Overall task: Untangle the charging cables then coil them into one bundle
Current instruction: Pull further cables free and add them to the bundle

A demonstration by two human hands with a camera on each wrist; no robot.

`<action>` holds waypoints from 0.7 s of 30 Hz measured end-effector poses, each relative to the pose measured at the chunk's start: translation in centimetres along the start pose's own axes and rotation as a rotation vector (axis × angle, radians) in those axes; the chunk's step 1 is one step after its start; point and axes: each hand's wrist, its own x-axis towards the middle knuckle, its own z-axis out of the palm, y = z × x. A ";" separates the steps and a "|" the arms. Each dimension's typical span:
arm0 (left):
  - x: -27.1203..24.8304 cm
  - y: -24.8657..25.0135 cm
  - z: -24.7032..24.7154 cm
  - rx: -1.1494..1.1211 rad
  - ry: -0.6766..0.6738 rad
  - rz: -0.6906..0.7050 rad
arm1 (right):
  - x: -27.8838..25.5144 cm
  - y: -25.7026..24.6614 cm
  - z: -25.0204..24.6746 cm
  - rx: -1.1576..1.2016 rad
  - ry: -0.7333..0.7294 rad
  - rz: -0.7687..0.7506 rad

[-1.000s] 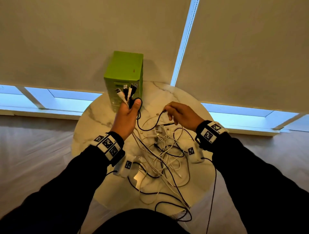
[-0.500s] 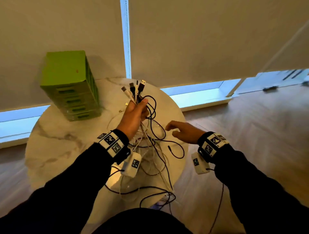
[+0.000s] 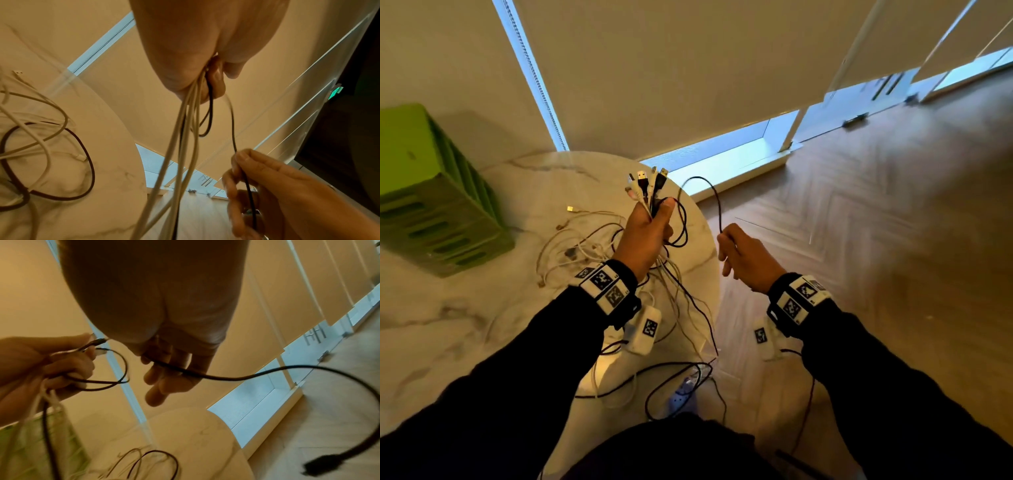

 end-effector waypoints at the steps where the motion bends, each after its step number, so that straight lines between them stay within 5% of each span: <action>1: 0.1 0.0 -0.1 -0.071 0.022 -0.046 | 0.1 0.8 -0.5 -0.011 0.016 0.046; 4: 0.1 0.3 -0.8 -0.225 0.012 -0.110 | 0.4 4.9 -1.2 -0.138 0.001 0.250; 8: -0.4 0.4 -1.9 -0.249 -0.031 -0.124 | 0.0 8.2 0.0 -0.538 -0.240 0.473; 13: -0.9 -0.3 -2.1 -0.244 -0.059 -0.185 | -0.3 2.4 3.4 -0.284 -0.340 -0.174; 15: -1.0 -0.3 -2.1 -0.251 -0.046 -0.178 | -0.5 0.0 4.7 -0.061 -0.414 -0.227; 21: -1.7 0.1 -3.5 -0.142 -0.008 -0.120 | -0.5 -2.9 5.7 0.060 -0.152 -0.373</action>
